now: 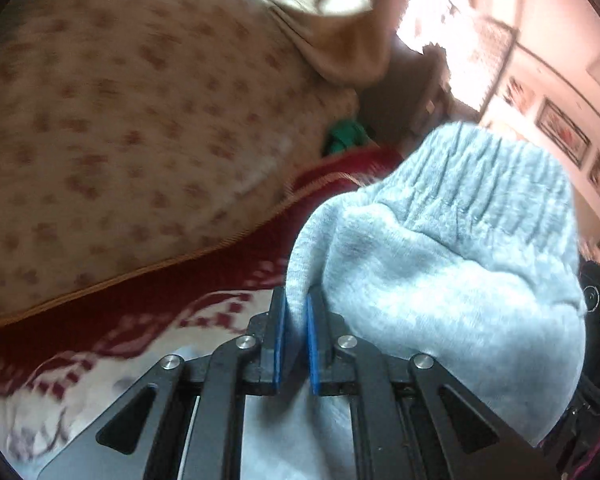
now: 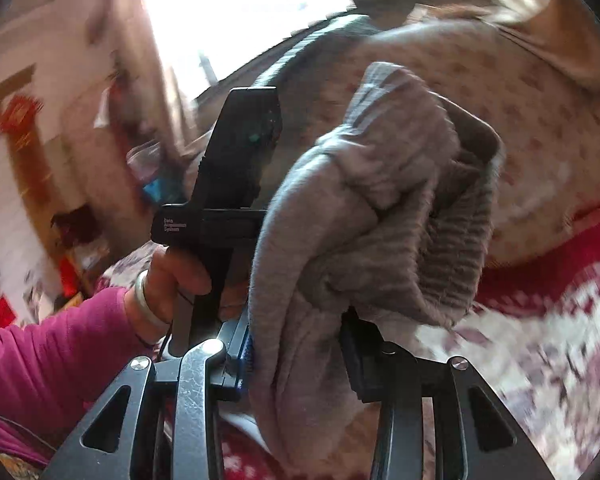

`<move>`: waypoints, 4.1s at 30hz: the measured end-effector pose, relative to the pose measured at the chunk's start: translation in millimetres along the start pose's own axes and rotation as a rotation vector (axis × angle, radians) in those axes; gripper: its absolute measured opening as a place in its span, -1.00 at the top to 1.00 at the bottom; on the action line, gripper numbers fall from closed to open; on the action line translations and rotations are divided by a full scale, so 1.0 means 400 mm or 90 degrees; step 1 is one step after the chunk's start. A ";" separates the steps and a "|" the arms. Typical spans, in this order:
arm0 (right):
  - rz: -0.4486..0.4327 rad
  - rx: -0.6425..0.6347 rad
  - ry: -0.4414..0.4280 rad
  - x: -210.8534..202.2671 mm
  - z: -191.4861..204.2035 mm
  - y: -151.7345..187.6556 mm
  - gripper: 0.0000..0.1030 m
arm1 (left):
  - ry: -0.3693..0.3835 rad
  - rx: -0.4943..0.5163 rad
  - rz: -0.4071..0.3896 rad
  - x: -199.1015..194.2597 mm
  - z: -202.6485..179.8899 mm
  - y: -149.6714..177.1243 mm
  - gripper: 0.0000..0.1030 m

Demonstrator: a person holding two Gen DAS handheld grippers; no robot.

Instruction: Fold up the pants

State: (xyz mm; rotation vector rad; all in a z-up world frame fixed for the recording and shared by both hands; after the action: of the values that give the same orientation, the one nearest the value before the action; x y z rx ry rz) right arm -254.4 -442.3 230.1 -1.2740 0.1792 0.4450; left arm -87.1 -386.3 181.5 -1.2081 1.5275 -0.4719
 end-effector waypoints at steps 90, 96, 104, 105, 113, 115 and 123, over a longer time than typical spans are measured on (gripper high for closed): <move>0.213 0.006 0.100 0.292 0.089 0.173 -0.99 | -0.546 -0.201 -0.068 -0.453 0.140 0.387 -0.65; 0.220 0.000 0.098 0.314 0.094 0.176 -0.99 | -0.538 -0.212 -0.062 -0.439 0.154 0.393 -0.65; 0.204 0.002 0.109 0.384 0.067 0.127 -0.99 | -0.540 -0.223 -0.073 -0.419 0.172 0.373 -0.72; 0.205 -0.005 0.116 0.401 0.063 0.120 -0.99 | -0.543 -0.222 -0.073 -0.413 0.177 0.369 -0.73; 0.201 -0.089 0.145 0.531 0.046 0.109 -0.96 | -0.581 -0.215 -0.048 -0.359 0.250 0.358 -0.73; 0.190 -0.085 0.155 0.551 0.043 0.106 -0.96 | -0.588 -0.221 -0.040 -0.348 0.272 0.359 -0.73; 0.221 -0.068 0.191 0.649 0.022 0.122 -1.00 | -0.589 -0.255 -0.037 -0.329 0.341 0.371 -0.76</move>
State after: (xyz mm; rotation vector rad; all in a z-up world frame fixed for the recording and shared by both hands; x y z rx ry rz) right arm -41.8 -365.6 93.5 -1.4156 0.6440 0.5630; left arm -43.1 -172.3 80.4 -1.4830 0.7880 0.3626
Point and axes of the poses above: each gripper's, at about its wrist camera, not at the fingertips, and x roughly the way its jaws point, z to its left, y to its underside, the point moved 1 cm from there along x, roughly the way its jaws point, and after that the axes turned 6 degrees about -z, right-handed, at the moved point
